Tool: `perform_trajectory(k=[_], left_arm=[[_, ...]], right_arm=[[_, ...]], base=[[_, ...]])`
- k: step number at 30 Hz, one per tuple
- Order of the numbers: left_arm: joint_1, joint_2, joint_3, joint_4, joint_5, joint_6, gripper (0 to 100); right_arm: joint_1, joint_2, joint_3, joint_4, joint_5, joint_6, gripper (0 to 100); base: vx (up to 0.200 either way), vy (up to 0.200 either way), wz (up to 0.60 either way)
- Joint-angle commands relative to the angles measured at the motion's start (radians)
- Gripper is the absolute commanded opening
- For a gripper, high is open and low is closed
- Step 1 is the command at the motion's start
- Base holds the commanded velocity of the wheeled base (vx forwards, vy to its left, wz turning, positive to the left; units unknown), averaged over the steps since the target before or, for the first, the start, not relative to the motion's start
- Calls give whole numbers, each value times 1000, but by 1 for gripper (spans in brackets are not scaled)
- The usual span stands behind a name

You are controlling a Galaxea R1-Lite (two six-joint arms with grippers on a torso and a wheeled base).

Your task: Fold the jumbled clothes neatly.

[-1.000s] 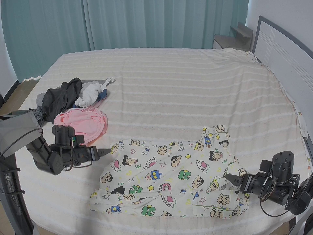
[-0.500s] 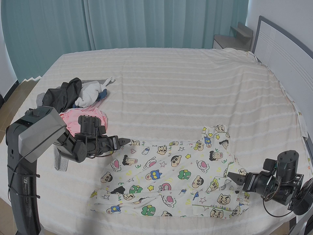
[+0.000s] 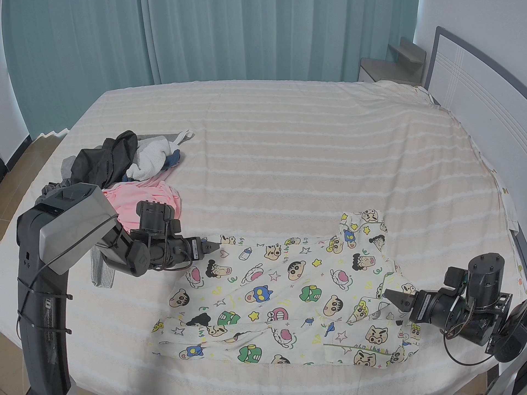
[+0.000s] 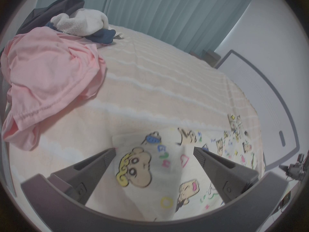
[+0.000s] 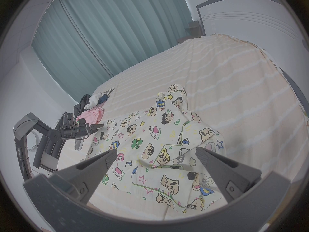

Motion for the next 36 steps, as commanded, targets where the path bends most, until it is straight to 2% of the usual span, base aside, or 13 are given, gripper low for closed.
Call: perform_trajectory(k=[1, 3, 19, 25, 26, 32, 34, 36], left_arm=[[10, -37, 35, 31, 0, 35, 100], [11, -41, 48, 33, 0, 67, 100], [-4, 6, 14, 30, 0, 64, 100], [-10, 34, -25, 4, 28, 47, 100], [-13, 37, -29, -13, 38, 36, 0], [-15, 37, -32, -104, 75, 19, 0], [-16, 35, -31, -141, 117, 21, 0], [-21, 35, -29, -171, 146, 22, 0]], right_arm=[[0, 0, 12, -3, -1, -2, 100], [-3, 0, 15, -3, 1, 0, 100], [-12, 4, 6, -3, 2, -3, 100], [-23, 11, 1, -3, 4, -3, 100], [-26, 12, -1, -3, 4, -5, 100], [-110, 37, -36, 5, 76, -57, 100], [-194, 84, -111, 27, 137, -103, 100], [-250, 144, -188, 62, 168, -137, 100]], base=[[0, 0, 0], [0, 0, 0], [0, 0, 0], [0, 0, 0], [0, 0, 0], [0, 0, 0], [0, 0, 0], [0, 0, 0]])
